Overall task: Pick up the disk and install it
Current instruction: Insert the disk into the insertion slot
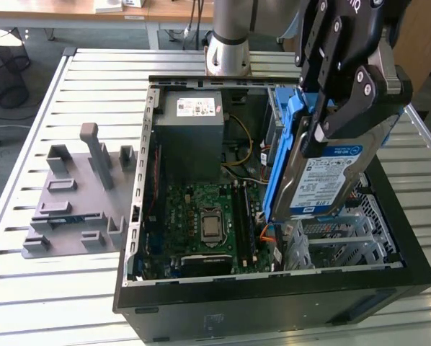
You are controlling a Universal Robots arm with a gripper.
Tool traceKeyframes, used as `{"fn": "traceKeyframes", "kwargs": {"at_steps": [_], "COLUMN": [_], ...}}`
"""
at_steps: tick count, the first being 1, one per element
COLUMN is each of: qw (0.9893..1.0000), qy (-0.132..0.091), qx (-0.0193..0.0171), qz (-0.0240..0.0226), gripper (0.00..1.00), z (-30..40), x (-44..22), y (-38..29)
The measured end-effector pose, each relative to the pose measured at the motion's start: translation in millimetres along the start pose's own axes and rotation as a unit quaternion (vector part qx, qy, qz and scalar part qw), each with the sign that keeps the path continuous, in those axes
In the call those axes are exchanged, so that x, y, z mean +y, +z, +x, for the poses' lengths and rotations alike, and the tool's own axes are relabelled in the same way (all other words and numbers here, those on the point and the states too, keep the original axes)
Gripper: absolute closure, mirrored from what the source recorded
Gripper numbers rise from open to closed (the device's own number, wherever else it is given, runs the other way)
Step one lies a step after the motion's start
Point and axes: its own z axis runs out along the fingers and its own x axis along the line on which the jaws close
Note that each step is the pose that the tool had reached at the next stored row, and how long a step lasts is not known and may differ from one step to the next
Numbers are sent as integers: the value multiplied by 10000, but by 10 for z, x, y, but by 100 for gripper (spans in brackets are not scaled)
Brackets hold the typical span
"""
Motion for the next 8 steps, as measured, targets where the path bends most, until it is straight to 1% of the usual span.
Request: {"fn": "traceKeyframes", "kwargs": {"at_steps": [8], "qw": [10000], "qy": [0], "qx": [-1], "qz": [0], "gripper": [64], "z": [24], "x": [-92], "y": [102]}}
